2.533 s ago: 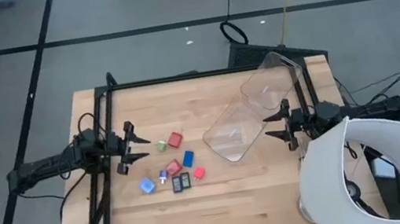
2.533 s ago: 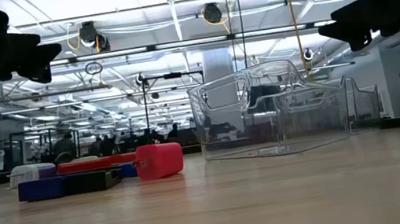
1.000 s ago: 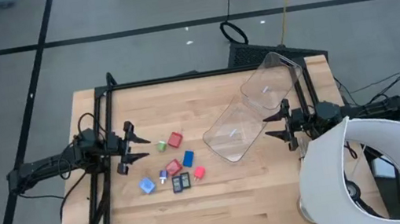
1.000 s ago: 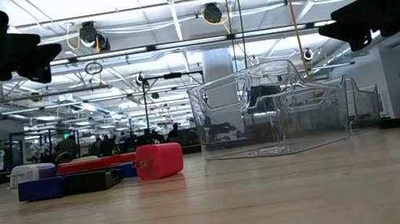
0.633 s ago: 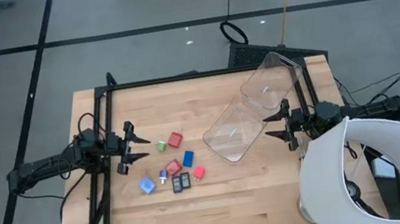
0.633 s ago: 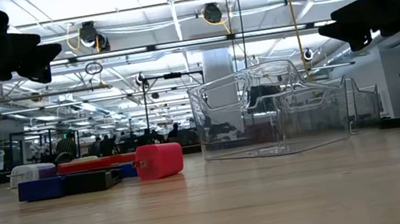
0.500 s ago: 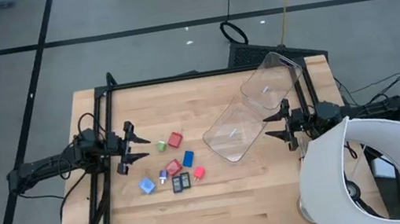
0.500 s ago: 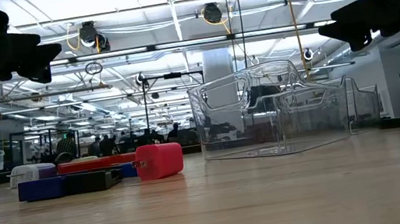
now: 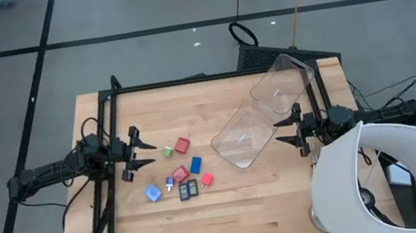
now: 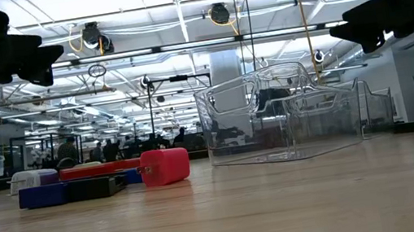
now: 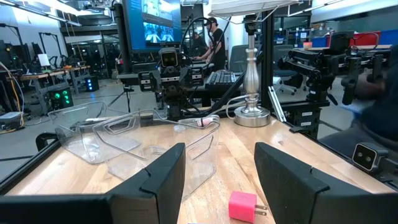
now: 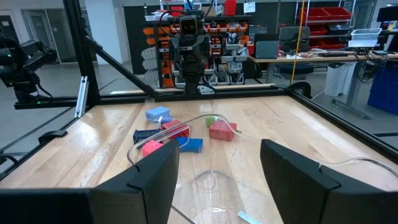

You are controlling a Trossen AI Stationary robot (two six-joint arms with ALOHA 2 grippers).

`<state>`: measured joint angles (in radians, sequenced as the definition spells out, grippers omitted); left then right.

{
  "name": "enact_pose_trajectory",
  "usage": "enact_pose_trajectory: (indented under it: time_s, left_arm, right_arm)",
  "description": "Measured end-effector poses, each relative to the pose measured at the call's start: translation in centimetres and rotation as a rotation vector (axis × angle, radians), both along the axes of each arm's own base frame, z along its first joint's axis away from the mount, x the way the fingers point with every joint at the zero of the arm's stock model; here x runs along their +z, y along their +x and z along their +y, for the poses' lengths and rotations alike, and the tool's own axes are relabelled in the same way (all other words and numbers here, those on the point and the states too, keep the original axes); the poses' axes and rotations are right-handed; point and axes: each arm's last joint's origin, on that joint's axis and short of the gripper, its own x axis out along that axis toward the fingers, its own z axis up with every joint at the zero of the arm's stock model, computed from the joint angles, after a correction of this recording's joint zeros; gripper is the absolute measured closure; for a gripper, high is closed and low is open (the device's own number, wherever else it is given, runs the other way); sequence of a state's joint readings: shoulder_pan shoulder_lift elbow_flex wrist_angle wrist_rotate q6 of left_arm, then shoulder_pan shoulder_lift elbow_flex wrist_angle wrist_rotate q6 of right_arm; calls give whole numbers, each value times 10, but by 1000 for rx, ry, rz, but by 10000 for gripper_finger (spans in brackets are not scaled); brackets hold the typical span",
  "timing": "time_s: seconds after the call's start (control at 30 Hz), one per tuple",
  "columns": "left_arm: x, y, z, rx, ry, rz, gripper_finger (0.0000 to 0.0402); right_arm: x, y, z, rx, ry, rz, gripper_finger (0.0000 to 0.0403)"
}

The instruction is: Pick & Place Office items

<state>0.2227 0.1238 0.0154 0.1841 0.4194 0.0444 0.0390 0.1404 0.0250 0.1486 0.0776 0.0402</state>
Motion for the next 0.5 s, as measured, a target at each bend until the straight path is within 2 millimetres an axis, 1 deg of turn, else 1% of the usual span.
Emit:
enact_pose_trajectory:
  time_s: [0.4, 0.5]
  left_arm:
    - [0, 0, 0, 0, 0, 0, 206]
    - [1, 0, 1, 29, 49, -18, 206]
  right_arm:
    - [0, 0, 0, 0, 0, 0, 183]
    - [0, 0, 0, 0, 0, 0, 183]
